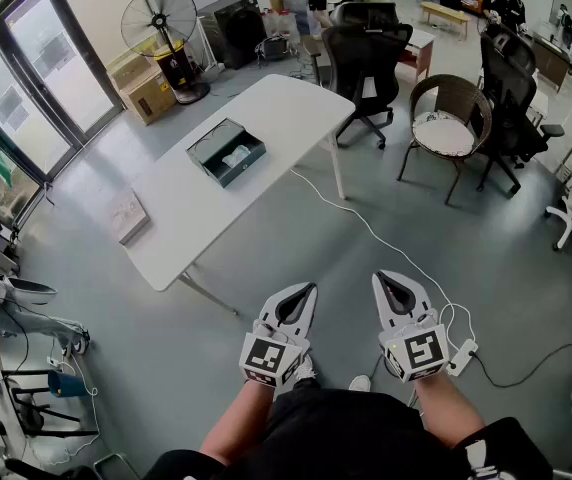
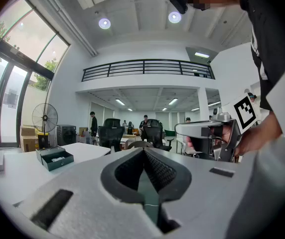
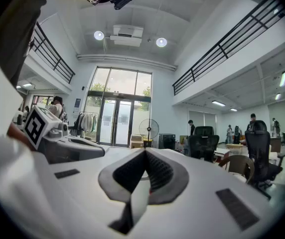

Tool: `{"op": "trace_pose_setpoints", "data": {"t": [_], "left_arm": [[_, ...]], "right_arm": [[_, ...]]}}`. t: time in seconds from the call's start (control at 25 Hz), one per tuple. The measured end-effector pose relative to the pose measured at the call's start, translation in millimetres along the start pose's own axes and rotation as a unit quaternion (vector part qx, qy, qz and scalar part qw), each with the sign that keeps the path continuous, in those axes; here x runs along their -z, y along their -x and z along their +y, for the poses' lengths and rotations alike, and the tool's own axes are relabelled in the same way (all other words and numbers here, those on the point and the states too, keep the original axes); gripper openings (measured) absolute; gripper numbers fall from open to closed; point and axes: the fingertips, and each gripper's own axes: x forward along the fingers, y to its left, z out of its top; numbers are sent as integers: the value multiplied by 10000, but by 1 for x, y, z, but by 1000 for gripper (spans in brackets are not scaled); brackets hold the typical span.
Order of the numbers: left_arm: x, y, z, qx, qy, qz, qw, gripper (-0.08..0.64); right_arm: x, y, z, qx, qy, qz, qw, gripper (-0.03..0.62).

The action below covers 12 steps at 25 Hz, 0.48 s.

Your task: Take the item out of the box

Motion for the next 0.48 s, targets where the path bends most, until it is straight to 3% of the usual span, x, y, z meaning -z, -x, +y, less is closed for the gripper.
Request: {"op": "trace_pose_setpoints", "data": {"t": [0.28,0.48], "left_arm": [[3,0,1,-29,14,11,10000,12],[-1,5,14,-125,47,-60,9999,12]], "right_arm": [[2,-2,3,-43,21,10,10000,3],[-3,-11,7,-56,-337,-121,9993,5]]}}
